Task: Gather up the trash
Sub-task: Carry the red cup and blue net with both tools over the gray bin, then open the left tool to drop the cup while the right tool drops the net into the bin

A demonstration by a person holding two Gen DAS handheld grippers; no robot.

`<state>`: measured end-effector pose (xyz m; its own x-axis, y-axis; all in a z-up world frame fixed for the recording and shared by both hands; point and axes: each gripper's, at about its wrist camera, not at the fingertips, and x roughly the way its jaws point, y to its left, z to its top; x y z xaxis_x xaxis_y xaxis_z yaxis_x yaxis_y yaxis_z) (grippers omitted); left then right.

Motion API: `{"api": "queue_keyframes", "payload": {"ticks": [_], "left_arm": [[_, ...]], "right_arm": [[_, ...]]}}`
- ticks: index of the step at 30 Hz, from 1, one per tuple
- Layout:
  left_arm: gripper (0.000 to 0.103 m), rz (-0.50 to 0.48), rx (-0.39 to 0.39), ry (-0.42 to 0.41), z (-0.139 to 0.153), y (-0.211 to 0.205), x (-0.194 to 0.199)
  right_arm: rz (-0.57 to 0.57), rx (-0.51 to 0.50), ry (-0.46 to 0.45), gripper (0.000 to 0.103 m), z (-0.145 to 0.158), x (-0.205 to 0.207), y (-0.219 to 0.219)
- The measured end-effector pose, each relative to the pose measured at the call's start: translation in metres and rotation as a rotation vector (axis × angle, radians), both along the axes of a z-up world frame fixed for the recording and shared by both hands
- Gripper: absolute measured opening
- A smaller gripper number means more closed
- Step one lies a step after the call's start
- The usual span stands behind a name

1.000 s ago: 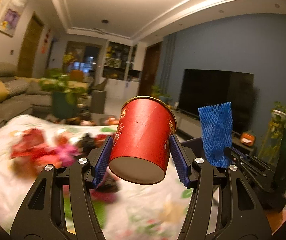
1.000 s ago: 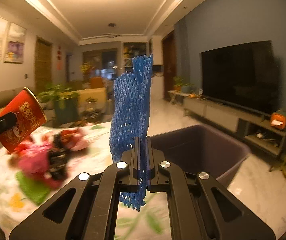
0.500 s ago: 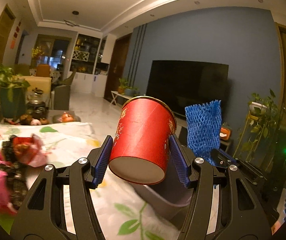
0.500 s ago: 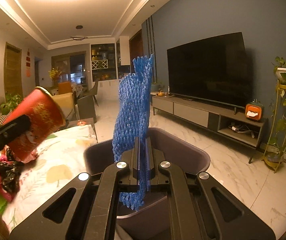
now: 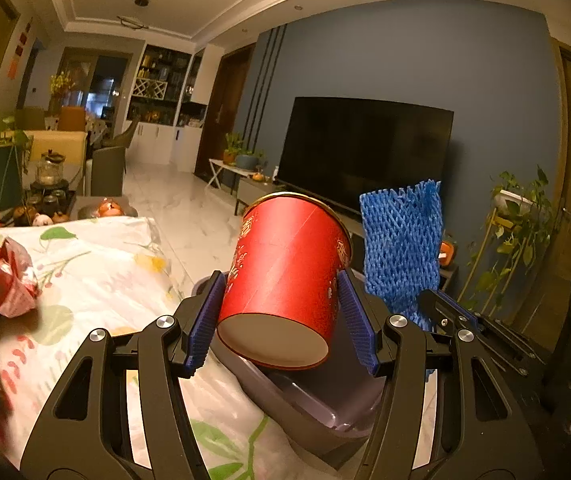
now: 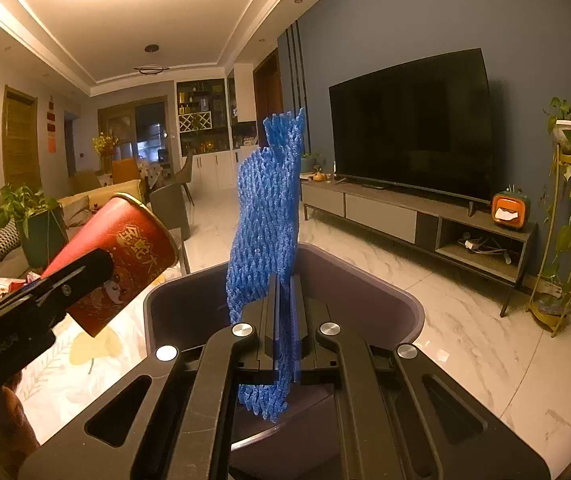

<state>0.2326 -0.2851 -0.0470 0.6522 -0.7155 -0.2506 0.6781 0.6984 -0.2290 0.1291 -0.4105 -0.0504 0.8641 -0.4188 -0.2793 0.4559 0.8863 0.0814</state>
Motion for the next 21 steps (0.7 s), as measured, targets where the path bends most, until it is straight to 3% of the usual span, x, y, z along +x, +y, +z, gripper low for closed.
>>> {"api": "queue_keyframes", "payload": {"ticks": [12, 15, 21], "left_arm": [[0.057, -0.023, -0.006, 0.035, -0.006, -0.016, 0.008], [0.058, -0.035, -0.01, 0.05, -0.009, -0.019, 0.011], [0.059, -0.04, 0.004, 0.062, -0.016, -0.025, 0.013]], "right_arm": [[0.018, -0.006, 0.001, 0.007, -0.002, 0.007, -0.005], [0.008, -0.004, -0.007, 0.023, -0.002, 0.005, -0.008], [-0.029, 0.014, -0.014, 0.036, -0.003, -0.003, -0.016]]}}
